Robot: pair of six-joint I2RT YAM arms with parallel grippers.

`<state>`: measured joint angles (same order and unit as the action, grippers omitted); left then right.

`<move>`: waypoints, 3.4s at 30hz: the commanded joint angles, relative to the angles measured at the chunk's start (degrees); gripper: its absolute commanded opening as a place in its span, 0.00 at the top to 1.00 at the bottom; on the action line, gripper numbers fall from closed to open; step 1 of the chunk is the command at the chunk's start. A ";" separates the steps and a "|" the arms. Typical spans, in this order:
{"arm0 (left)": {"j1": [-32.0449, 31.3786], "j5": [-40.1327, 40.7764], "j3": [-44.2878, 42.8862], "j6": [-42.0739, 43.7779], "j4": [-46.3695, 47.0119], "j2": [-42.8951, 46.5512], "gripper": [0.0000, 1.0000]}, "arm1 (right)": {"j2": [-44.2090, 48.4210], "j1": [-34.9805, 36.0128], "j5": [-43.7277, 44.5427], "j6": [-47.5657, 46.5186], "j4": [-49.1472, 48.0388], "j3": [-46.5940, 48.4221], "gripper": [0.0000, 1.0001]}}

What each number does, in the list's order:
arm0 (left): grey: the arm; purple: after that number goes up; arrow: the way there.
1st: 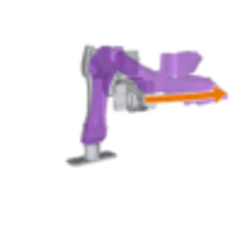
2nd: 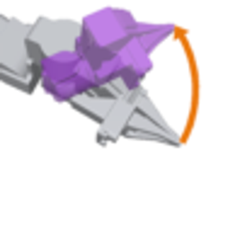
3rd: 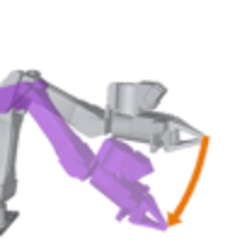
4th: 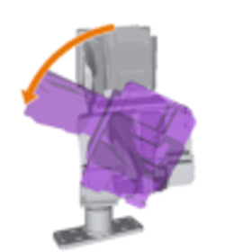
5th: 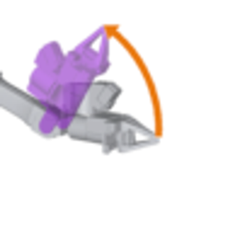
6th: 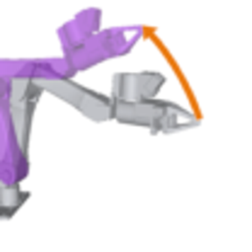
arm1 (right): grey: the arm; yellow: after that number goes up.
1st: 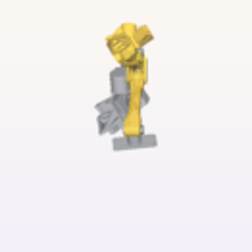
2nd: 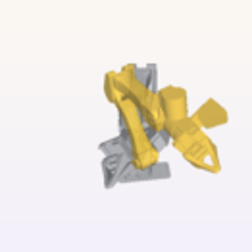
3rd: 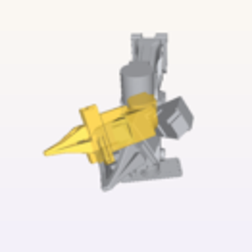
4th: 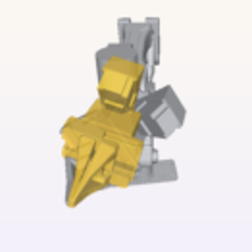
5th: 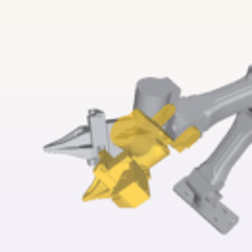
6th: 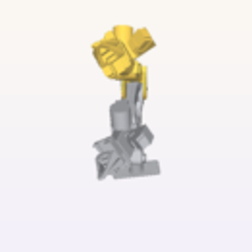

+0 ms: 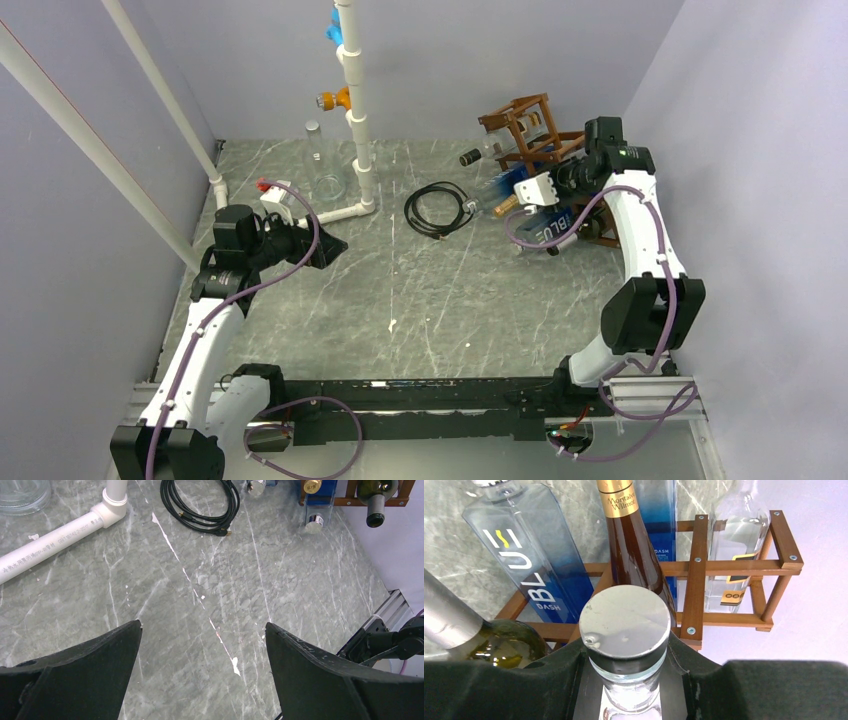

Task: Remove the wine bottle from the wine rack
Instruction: Pick up the wine bottle from the wine rack.

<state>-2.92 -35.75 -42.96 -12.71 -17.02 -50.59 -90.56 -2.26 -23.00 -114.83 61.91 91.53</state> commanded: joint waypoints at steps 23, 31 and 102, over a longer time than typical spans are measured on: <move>0.19 -0.55 -0.81 1.25 1.41 0.75 0.00 | 4.95 -2.22 -4.51 7.63 -3.37 5.33 1.00; 0.19 -0.42 -0.81 1.28 1.46 0.84 0.01 | 4.95 -2.23 -5.34 8.09 -3.52 6.51 1.00; 0.19 -0.38 -0.72 1.31 1.37 0.75 0.00 | 5.45 -9.94 -16.85 45.48 -21.05 18.10 1.00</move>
<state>-2.92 -35.73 -42.96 -12.71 -17.04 -50.57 -88.14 -11.55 -36.77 -68.29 53.49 103.31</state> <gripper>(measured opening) 0.995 0.396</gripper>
